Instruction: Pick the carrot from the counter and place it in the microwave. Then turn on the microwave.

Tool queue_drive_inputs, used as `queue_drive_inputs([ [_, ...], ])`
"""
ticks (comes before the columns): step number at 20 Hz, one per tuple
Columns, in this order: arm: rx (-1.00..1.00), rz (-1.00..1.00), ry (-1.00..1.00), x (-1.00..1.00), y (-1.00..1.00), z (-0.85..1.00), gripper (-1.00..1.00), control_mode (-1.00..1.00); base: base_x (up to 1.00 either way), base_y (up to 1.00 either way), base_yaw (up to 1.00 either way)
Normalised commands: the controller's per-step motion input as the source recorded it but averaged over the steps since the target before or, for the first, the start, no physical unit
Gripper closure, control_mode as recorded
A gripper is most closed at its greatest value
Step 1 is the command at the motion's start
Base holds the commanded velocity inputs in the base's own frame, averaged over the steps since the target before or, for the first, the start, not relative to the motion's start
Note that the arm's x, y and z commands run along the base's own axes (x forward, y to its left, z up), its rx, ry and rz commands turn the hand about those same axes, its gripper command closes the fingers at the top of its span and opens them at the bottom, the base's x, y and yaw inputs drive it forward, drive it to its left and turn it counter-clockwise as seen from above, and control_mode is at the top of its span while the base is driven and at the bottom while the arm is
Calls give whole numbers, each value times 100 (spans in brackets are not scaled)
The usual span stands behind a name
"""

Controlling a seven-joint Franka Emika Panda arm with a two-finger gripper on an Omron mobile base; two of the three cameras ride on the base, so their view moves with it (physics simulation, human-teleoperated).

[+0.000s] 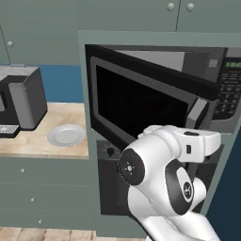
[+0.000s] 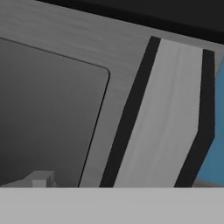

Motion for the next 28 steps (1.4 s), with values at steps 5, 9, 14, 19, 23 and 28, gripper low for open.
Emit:
queue_drive_inputs([
  [5, -3, 0, -9, 34, -18, -22, -100, -100, 0, 0, 0],
  [9, -4, 0, -8, 36, -17, -23, -100, -100, 0, 0, 0],
  [14, -5, 0, -7, 38, -15, -24, -100, -100, 0, 0, 0],
  [19, -5, 0, -6, 41, -19, -26, -100, -100, 0, 0, 0],
  [23, -7, 0, -4, 45, -21, -27, -100, -100, 0, 0, 0],
  [28, -8, 0, -4, 41, -28, -27, -100, -100, 0, 0, 0],
])
